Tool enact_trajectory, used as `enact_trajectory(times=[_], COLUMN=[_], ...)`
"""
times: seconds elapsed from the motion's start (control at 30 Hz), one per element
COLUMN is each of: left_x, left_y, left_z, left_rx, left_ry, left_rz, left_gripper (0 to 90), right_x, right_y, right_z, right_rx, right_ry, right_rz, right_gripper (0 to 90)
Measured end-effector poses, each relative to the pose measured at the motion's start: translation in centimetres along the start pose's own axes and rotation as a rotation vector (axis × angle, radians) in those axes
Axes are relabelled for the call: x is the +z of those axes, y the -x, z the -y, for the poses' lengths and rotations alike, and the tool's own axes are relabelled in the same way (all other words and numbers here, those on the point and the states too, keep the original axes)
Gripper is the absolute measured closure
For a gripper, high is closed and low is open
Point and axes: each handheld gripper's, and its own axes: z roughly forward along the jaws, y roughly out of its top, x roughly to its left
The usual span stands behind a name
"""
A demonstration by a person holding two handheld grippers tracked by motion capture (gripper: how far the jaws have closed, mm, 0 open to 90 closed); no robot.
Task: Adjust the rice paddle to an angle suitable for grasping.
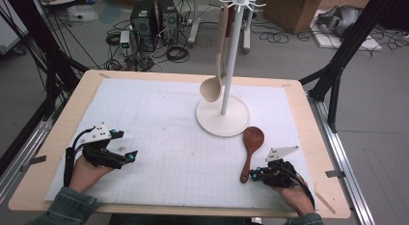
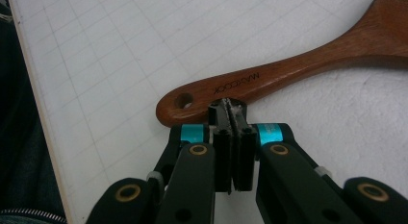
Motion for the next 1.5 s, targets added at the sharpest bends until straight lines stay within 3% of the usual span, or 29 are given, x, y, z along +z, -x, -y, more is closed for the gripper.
enact_trajectory(times=[1.0, 1.5], left_x=[-0.1, 0.0], left_y=[-0.1, -0.1], left_z=[0.0, 0.0], left_rx=[0.001, 0.004], left_ry=[-0.001, -0.004], left_rz=[0.001, 0.003], left_gripper=[5.3, 5.3], right_x=[2.9, 4.3], right_y=[-1.2, -1.5], right_z=[-2.9, -4.6], right_rx=[-0.064, -0.088], right_ry=[-0.001, 0.010], right_rz=[-0.055, -0.061], right_gripper=[89.6, 89.6])
